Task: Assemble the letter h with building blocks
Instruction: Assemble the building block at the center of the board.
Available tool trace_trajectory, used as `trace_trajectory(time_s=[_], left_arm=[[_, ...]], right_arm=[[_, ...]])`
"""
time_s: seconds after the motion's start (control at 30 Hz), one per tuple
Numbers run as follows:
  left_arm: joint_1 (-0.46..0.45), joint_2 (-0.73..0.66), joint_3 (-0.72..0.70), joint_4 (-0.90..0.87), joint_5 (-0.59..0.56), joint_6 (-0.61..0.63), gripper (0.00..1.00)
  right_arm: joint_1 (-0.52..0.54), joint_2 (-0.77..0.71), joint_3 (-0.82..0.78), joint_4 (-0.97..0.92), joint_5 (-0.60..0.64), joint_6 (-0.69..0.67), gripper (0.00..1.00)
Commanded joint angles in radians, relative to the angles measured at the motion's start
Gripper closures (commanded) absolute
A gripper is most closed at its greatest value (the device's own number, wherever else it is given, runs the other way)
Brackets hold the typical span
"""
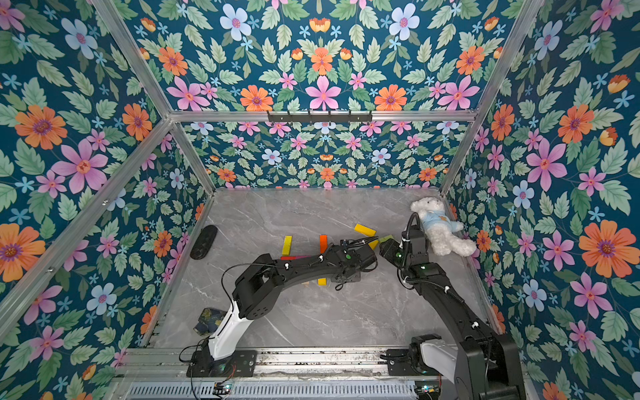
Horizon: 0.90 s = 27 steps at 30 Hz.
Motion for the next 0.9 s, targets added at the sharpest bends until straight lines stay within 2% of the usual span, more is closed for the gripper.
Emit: trace_trajectory(time_s=[0.0, 0.43, 0.87], left_arm=[[0.002, 0.003, 0.004, -0.019, -0.025, 0.008, 1.00], [0.003, 0.004, -0.008, 0.001, -0.016, 0.002, 1.00], [0.007, -0.018, -0.014, 0.012, -0.029, 0.007, 0.68]], right_arm=[[-0.001, -0.001, -0.003, 0.026, -0.002, 0.011, 0.41], [-0.003, -0.010, -0.007, 0.029, -0.005, 0.012, 0.41], [-0.003, -0.023, -0.011, 0.032, -0.011, 0.012, 0.40]])
